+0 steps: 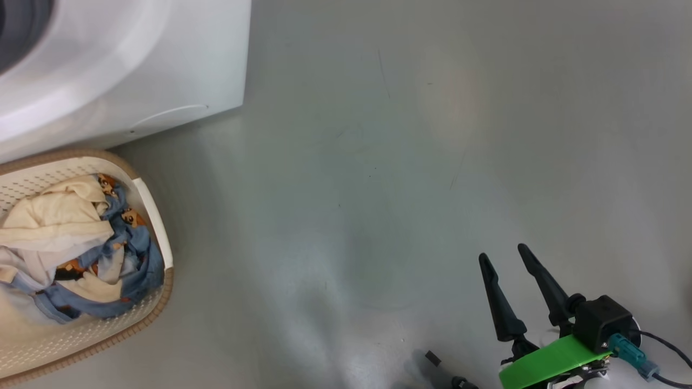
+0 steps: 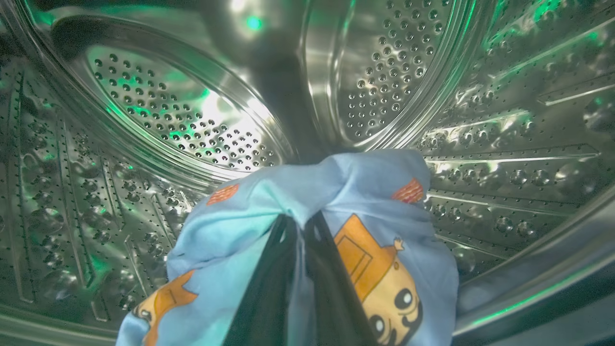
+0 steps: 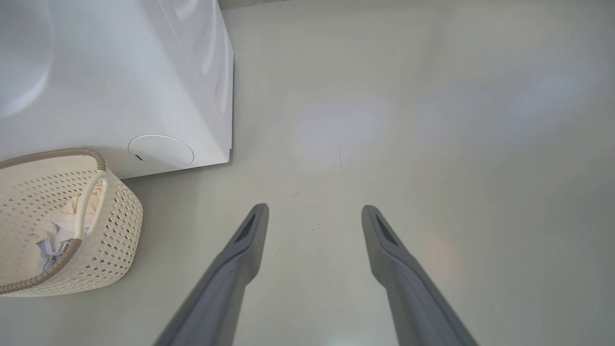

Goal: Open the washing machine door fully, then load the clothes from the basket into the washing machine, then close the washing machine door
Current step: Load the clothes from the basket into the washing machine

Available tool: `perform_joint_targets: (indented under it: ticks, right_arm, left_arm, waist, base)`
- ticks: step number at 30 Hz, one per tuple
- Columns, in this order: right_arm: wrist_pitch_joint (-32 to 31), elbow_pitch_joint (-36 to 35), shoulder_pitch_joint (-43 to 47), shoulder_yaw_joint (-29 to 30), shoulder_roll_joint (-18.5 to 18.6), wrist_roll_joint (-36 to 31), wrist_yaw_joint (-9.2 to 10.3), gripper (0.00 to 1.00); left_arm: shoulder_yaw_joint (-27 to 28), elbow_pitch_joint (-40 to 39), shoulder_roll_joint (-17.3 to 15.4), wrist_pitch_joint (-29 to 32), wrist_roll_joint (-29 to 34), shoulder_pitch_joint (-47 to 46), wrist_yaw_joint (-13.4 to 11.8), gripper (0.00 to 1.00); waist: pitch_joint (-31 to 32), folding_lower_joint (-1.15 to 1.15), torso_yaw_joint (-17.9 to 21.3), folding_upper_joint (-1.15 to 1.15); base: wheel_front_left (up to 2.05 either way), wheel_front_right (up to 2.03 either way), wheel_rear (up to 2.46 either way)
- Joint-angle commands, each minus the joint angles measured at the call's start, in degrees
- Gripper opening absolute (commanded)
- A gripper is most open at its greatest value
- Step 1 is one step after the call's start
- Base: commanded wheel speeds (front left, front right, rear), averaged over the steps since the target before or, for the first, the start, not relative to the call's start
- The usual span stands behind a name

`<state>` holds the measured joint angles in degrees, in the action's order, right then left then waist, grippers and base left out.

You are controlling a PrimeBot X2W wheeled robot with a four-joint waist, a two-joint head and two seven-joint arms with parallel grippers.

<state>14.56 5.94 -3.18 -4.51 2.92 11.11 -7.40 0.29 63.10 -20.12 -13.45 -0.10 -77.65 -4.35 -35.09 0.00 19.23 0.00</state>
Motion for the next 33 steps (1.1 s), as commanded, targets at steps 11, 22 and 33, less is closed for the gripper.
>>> perform_joint_targets:
  ticks: [11,22,33]
  right_arm:
    - [0.44,0.14,3.03,-1.32,0.67,0.77,-0.09,1.0]
    - [0.44,0.82,2.75,0.0,0.71,0.07,-0.09,1.0]
    - [0.44,1.88,2.61,0.65,0.68,-0.87,-0.09,1.0]
  left_arm:
    - [0.95,7.45,-1.38,4.44,-1.6,-4.17,-2.47,1.0]
    - [2.09,9.9,2.76,3.61,-4.82,0.83,-3.52,1.0]
    - [3.67,10.41,7.09,-0.05,-8.48,8.98,-1.89,1.0]
  waist:
    - [2.33,0.0,-0.38,0.0]
    - [6.99,0.0,-3.76,0.0]
    - [14.17,0.0,-7.81,0.0]
  base:
    - [0.0,0.0,0.0]
    - [0.0,0.0,0.0]
    - [0.0,0.0,0.0]
